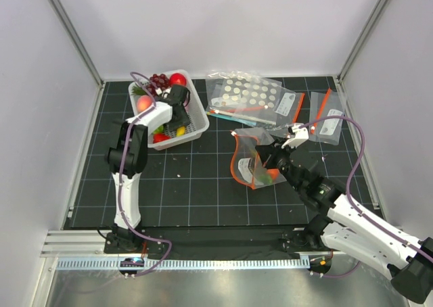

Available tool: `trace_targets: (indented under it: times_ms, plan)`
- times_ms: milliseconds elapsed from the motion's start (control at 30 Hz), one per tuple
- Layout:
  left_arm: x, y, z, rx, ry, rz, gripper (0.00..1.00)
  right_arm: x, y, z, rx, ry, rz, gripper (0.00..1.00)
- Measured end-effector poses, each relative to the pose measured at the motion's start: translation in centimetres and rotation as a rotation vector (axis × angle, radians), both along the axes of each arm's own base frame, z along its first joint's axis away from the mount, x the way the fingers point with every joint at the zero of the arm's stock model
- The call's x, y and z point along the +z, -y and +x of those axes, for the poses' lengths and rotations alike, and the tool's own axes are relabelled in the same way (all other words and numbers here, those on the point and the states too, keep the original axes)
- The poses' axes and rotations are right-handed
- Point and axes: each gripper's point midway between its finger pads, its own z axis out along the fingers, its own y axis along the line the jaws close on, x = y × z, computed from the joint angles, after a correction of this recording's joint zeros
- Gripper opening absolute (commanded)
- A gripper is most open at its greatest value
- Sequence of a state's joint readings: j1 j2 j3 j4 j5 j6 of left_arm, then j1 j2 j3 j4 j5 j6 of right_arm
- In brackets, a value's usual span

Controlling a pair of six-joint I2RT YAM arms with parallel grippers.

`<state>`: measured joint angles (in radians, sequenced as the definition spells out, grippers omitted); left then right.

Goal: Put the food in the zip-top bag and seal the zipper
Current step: Pick up the fake fruit from the bin.

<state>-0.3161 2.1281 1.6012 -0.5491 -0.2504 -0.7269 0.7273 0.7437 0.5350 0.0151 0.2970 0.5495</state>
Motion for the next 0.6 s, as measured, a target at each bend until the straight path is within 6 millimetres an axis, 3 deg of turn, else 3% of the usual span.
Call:
trace_targets:
  times_ms: [67, 100, 267, 367, 500, 600]
  plan:
    - [0.0, -0.1, 0.1, 0.0, 0.002, 0.002, 0.32, 0.0, 0.0, 0.0, 0.0, 0.0, 0.0, 0.01]
    - [0.0, 0.0, 0.2, -0.003, 0.004, -0.002, 0.15, 0.1, 0.0, 0.0, 0.0, 0.002, 0.001, 0.01]
    - [0.4, -0.1, 0.1, -0.004, 0.022, -0.012, 0.08, 0.3, 0.1, -0.1, -0.001, 0.008, 0.006, 0.01]
    - [1.8, -0.5, -1.4, -0.001, 0.046, -0.023, 0.09, 0.3, 0.1, 0.0, -0.001, 0.008, 0.007, 0.01]
    - [7.3, -1.0, -3.8, 0.015, 0.175, -0.09, 0.1, 0.4, 0.0, 0.0, -0.001, 0.011, 0.009, 0.01]
    - [12.2, -0.6, -4.3, 0.014, 0.318, -0.17, 0.1, 0.4, 0.0, 0.0, -0.001, 0.011, 0.009, 0.01]
